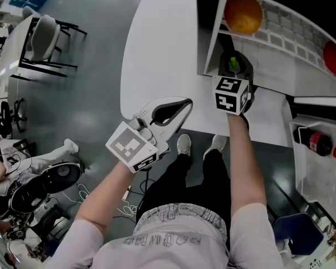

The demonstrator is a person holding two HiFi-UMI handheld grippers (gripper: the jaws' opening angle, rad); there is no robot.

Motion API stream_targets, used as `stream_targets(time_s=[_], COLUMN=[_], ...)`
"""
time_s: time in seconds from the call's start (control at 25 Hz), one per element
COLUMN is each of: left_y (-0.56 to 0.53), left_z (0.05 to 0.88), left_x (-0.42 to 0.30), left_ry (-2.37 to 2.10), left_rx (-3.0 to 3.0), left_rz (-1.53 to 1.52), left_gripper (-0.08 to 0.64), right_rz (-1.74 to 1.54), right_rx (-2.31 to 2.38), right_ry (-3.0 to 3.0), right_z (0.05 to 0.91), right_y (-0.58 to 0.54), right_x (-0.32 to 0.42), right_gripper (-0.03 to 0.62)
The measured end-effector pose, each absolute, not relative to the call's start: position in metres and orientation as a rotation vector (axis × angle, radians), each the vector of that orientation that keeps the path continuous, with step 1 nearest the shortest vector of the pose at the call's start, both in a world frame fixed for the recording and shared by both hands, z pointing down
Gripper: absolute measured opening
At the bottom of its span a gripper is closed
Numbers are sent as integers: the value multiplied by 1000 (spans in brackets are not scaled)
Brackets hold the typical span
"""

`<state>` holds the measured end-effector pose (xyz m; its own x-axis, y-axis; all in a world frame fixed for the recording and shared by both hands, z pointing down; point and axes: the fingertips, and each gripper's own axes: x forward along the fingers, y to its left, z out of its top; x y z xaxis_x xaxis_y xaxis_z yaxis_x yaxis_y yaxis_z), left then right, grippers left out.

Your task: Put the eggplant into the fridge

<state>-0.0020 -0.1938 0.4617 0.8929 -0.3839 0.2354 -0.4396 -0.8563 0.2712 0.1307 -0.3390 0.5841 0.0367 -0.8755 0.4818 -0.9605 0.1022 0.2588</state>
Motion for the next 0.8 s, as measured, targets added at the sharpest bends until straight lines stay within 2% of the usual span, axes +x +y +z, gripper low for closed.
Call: stream_targets(time_s=[0.64,0.8], left_y=[-188,-187], left_z=[464,464], left_x=[1,2], left_ry=[-621,-627], left_rx=[2719,2716], left_rz=[246,245], left_gripper=[8,8], right_rz=[265,287], right_rx=[1678,1645], right_ry=[-1868,-1891], right_z=[605,608], right_y=[-352,-352], right_x=[117,114], right_gripper=[149,193])
